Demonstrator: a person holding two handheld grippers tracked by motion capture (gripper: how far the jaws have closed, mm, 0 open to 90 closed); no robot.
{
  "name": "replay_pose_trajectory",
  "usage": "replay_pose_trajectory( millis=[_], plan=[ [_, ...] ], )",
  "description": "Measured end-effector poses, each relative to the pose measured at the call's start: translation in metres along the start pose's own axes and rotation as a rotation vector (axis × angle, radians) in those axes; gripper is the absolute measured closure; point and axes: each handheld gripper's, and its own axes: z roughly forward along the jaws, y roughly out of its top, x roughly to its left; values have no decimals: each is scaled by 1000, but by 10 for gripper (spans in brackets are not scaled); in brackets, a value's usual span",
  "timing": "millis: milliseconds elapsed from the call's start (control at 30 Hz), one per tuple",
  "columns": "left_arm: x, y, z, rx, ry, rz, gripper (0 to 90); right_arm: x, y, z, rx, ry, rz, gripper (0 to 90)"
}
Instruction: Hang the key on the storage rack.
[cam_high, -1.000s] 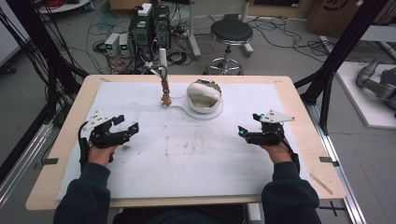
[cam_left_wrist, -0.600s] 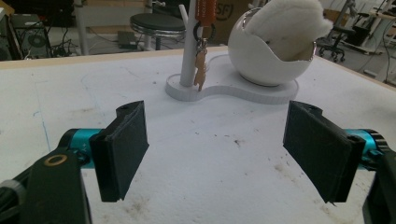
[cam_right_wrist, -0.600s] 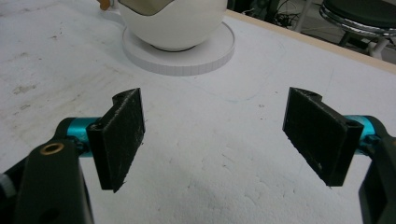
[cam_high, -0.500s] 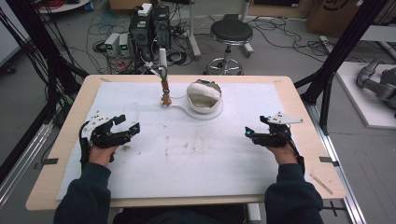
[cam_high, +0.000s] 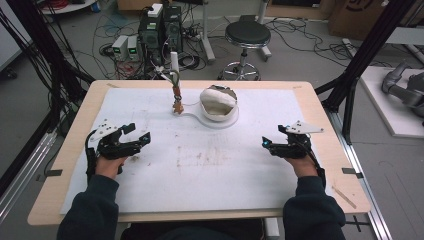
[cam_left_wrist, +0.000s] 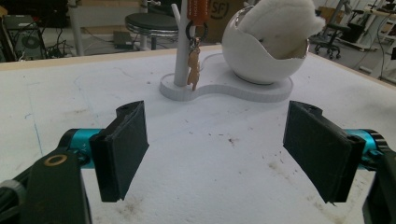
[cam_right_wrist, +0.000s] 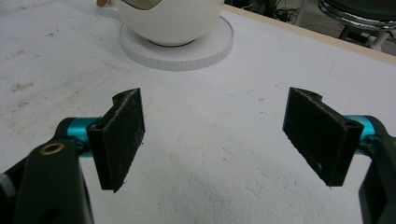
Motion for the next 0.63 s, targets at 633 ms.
replay_pose_trajectory(
  millis=[633],
  plan=[
    [1, -1, 1, 4, 2, 2, 218, -2, -1, 1, 2, 0, 10, 212]
  ],
)
